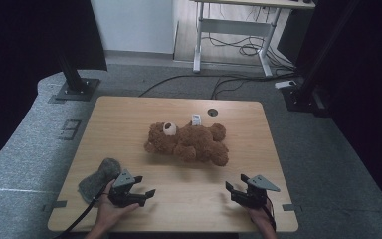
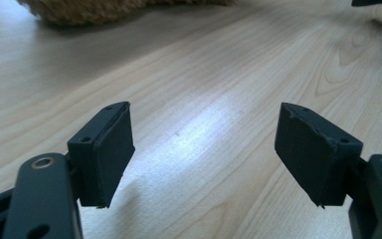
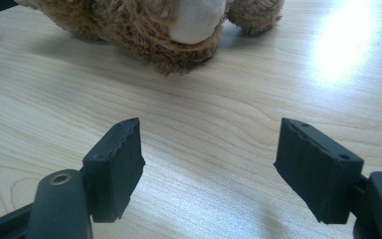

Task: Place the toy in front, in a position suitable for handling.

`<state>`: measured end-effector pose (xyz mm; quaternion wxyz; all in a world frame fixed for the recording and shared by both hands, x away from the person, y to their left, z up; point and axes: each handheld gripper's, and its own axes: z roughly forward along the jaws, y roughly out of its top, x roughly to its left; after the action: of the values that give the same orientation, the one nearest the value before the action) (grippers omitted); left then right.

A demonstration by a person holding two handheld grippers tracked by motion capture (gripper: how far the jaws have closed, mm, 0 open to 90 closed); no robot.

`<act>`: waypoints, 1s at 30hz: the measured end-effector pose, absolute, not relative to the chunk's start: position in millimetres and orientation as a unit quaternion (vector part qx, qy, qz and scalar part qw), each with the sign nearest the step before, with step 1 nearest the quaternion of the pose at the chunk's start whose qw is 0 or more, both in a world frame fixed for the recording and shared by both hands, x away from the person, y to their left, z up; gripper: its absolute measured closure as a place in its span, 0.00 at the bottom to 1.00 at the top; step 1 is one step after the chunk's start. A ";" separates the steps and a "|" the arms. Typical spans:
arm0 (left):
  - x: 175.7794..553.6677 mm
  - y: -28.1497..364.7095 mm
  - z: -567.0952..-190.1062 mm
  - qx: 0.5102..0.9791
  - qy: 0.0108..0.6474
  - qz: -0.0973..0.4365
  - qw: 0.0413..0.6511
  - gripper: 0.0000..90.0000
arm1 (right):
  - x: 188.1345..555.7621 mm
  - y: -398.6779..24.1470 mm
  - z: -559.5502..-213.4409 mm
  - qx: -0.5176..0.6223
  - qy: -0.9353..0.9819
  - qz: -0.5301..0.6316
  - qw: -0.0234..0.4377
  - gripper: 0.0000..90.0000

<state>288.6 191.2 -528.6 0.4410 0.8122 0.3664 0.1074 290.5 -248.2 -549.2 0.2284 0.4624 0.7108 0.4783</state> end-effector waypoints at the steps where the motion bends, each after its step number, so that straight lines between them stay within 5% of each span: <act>1: 288.5 191.1 -528.8 0.812 0.366 0.108 0.441 0.26 | 290.6 -248.3 -549.2 0.462 0.711 0.479 0.228 0.29; 30: 288.2 188.7 -532.9 0.815 0.366 0.115 0.435 0.26 | 296.9 -245.7 -549.4 0.464 0.723 0.457 0.232 0.26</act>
<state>288.2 188.7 -532.9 0.4346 0.8147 0.3662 0.1152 296.9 -245.7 -549.4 0.2319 0.4641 0.7227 0.4567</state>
